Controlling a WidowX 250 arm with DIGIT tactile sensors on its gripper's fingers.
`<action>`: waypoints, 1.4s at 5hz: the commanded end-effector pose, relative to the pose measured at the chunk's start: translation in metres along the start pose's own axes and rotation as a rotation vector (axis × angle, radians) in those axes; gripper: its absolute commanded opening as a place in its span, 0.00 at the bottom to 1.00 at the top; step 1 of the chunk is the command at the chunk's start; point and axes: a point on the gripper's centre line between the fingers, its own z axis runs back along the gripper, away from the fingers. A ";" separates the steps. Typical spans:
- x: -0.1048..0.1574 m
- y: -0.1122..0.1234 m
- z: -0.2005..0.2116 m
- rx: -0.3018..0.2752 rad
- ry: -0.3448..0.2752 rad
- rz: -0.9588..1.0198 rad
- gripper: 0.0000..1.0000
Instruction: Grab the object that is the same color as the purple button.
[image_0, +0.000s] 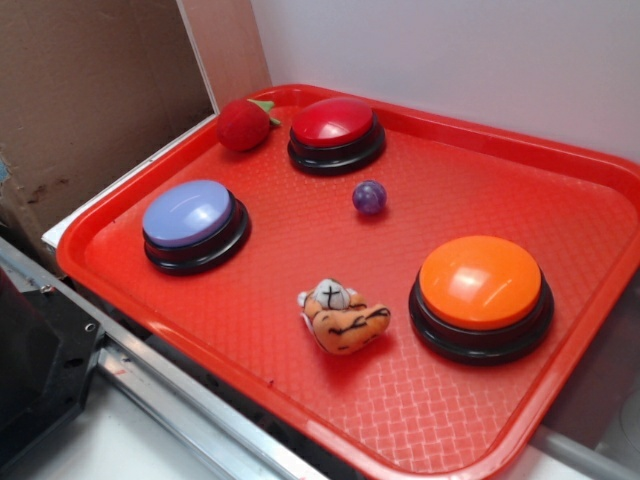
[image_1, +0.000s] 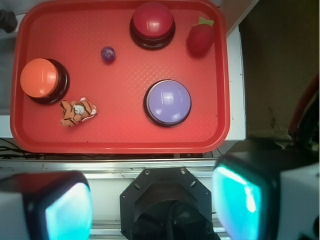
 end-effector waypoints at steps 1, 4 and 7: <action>0.000 0.000 0.000 0.000 0.000 0.000 1.00; 0.054 0.010 -0.001 0.004 0.053 0.005 1.00; 0.158 -0.015 -0.021 -0.012 0.112 -0.203 1.00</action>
